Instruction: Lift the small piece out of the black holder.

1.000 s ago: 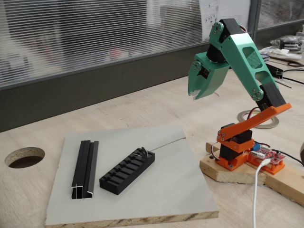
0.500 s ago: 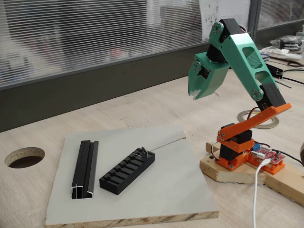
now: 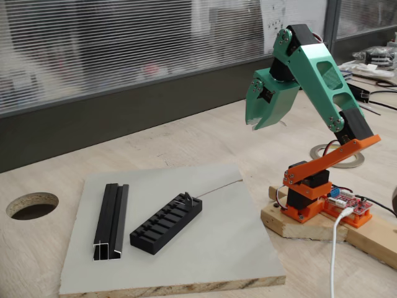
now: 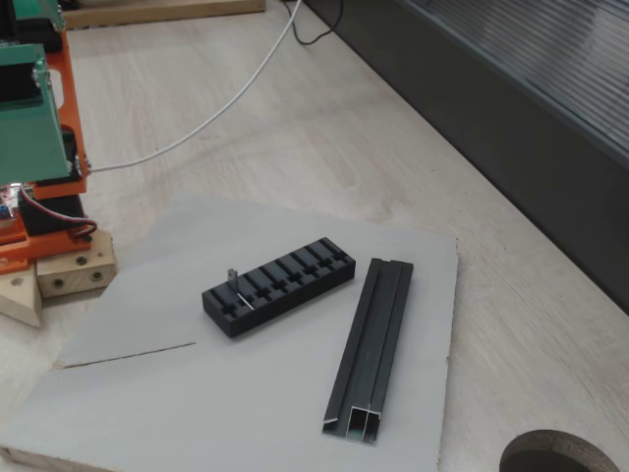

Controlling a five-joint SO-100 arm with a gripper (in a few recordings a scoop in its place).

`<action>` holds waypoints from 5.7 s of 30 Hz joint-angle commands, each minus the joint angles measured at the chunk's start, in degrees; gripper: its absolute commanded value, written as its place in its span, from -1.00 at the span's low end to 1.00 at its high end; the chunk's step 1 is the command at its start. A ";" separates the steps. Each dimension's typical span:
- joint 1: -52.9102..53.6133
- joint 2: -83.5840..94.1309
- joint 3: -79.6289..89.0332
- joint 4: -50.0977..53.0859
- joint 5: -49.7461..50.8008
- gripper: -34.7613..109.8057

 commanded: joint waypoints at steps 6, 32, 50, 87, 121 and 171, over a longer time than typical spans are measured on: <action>-15.82 0.44 0.09 1.67 31.11 -0.31; -45.53 -22.59 -0.62 1.67 111.97 -0.32; -45.70 -28.56 1.23 -16.00 112.50 -0.32; -54.67 -36.83 1.23 -17.93 112.59 -0.31; -46.23 -36.39 0.35 -17.93 124.19 -0.31; -53.70 -37.44 1.32 -26.46 124.10 -0.03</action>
